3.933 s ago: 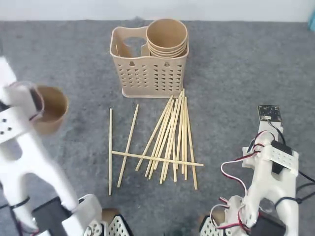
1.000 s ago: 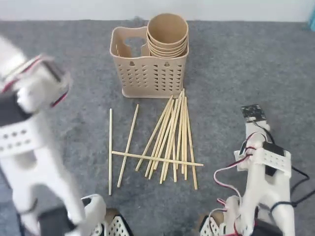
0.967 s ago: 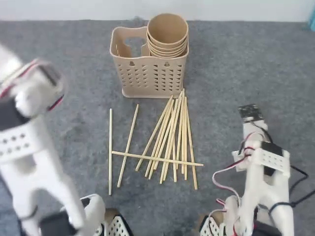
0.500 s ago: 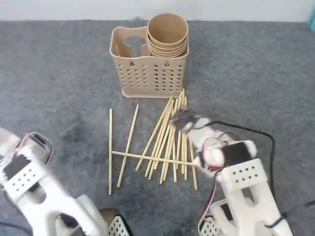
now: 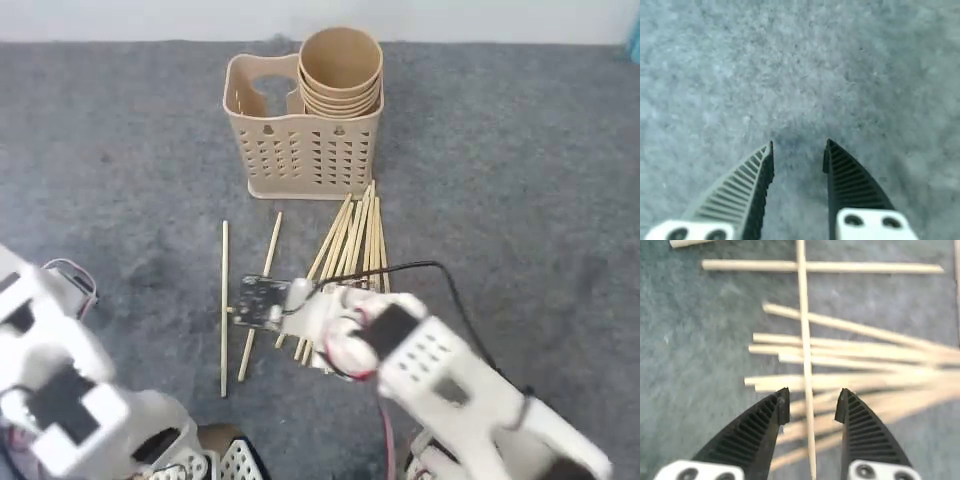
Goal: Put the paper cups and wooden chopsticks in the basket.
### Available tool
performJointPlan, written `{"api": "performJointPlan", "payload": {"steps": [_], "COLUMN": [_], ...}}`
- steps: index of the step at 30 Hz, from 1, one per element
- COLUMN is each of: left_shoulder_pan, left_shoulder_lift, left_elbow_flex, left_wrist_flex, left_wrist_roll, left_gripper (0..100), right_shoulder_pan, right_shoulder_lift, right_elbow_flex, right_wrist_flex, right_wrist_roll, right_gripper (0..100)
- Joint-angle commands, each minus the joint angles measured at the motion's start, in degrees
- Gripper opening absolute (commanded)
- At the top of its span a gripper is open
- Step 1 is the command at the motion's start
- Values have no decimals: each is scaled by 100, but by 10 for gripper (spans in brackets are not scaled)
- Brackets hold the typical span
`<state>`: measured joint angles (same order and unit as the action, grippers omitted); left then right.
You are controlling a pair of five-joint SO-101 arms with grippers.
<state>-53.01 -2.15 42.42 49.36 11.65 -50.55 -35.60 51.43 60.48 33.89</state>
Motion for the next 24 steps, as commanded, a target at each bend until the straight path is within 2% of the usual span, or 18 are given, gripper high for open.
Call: {"api": "performJointPlan", "payload": {"steps": [1,8,16,18,20,24], "left_shoulder_pan": [-35,0,18,18,18,18], "left_shoulder_lift": [563,633,633,633,633,633], "left_elbow_flex": [-760,-857,-875,-875,-875,-875], "left_wrist_flex": [281,352,352,352,352,352], "left_wrist_roll": [-44,-44,-44,-44,-44,-44], "left_gripper": [152,152,152,152,152,152], "right_shoulder_pan": [-215,-127,-84,31,84,154], "right_shoulder_lift": [1191,2949,3477,3477,3442,3433], "right_elbow_flex": [-527,-1468,-1574,-1574,-1582,-1582], "right_wrist_flex": [-927,-1297,-1578,-1675,-1710,-1675], "right_wrist_roll": [35,35,26,18,18,18], "right_gripper": [170,169,161,108,12,6]}}
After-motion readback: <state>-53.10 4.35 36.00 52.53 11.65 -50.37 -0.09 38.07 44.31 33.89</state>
